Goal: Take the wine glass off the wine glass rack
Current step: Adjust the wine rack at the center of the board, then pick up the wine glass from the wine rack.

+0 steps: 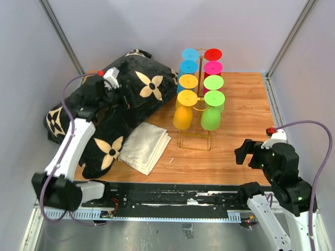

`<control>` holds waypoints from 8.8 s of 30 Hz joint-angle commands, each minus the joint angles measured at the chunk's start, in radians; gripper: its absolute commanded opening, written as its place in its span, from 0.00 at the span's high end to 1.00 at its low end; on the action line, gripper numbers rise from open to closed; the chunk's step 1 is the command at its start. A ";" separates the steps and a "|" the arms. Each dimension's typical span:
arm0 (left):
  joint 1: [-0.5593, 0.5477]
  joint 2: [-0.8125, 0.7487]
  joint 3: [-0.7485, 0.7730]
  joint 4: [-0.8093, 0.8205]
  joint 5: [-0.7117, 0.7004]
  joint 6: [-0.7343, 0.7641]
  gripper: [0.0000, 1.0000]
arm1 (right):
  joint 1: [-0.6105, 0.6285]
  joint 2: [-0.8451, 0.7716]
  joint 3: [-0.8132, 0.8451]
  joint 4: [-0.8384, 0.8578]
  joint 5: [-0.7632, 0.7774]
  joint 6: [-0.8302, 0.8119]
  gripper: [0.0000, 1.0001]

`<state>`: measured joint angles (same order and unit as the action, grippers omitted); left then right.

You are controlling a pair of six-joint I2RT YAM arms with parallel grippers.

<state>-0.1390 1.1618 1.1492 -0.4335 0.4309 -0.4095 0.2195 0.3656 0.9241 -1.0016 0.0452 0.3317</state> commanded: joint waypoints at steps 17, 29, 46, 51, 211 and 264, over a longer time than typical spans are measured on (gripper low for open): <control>-0.192 1.026 0.955 -0.055 -0.018 -0.021 0.05 | -0.021 0.039 -0.037 0.037 0.087 0.017 0.02; -0.113 1.088 0.997 -0.123 -0.672 -0.056 0.05 | -0.022 0.053 -0.025 0.030 0.104 -0.006 0.02; -0.011 0.932 0.883 -0.171 -0.810 -0.047 0.01 | -0.023 0.019 -0.074 0.002 0.026 0.033 0.02; -0.035 0.818 0.838 -0.084 -0.579 0.001 0.00 | -0.023 0.036 -0.083 0.006 -0.035 0.068 0.02; -0.819 -0.093 -0.465 0.335 -0.555 -0.468 0.00 | -0.149 1.084 0.573 0.804 -0.746 0.586 0.66; -0.819 -0.105 -0.460 0.290 -0.556 -0.486 0.00 | -0.157 0.961 0.520 0.830 -0.571 0.703 0.99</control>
<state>-0.9508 1.0832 0.6838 -0.1387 -0.1020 -0.8886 0.0826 1.3571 1.4528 -0.1677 -0.5545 1.0645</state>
